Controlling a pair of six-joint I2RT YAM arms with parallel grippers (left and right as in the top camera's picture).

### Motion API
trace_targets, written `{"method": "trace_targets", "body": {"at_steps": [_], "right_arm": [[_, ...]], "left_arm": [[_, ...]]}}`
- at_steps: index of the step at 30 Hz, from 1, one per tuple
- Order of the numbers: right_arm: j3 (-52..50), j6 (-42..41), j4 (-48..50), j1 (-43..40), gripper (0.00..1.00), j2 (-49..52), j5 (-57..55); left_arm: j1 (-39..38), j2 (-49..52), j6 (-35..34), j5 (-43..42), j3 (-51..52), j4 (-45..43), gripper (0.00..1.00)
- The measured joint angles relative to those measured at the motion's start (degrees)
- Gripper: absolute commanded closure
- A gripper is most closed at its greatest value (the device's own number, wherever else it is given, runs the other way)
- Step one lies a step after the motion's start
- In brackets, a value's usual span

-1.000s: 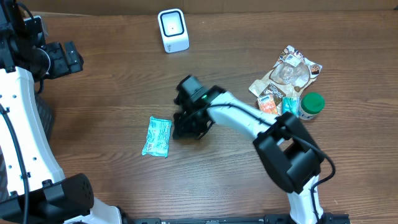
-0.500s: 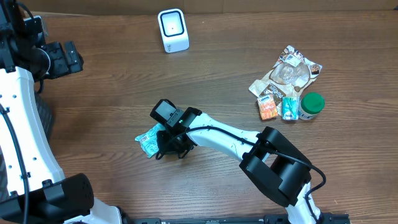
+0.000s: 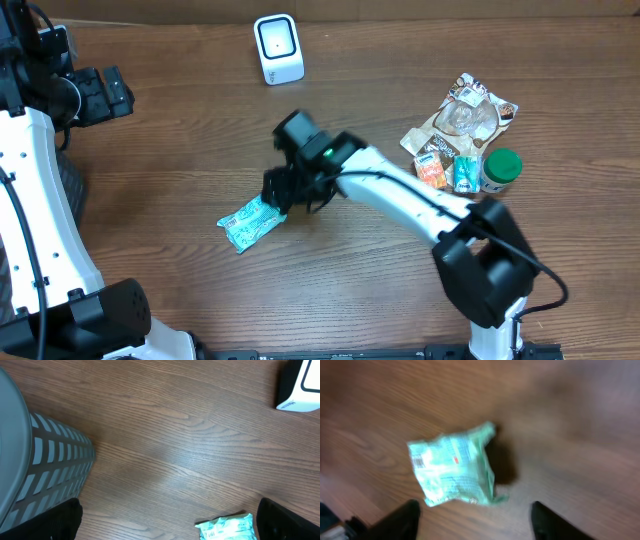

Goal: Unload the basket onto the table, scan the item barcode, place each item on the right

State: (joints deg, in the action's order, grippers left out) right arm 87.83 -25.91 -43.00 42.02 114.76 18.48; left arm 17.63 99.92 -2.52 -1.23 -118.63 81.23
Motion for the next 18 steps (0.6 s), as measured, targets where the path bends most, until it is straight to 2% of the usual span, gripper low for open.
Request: {"method": "trace_targets", "body": {"at_steps": [7, 18], "right_arm": [[0.35, 9.94, 6.32, -3.98, 0.29, 2.69, 7.61], [0.33, 12.76, 5.27, -1.53, 0.29, 6.88, 13.51]], "left_arm": [[-0.02, 0.0, 0.0, 0.0, 0.0, 0.02, 0.0], [0.0, 0.0, 0.0, 0.0, 0.0, 0.02, 0.0]]}}
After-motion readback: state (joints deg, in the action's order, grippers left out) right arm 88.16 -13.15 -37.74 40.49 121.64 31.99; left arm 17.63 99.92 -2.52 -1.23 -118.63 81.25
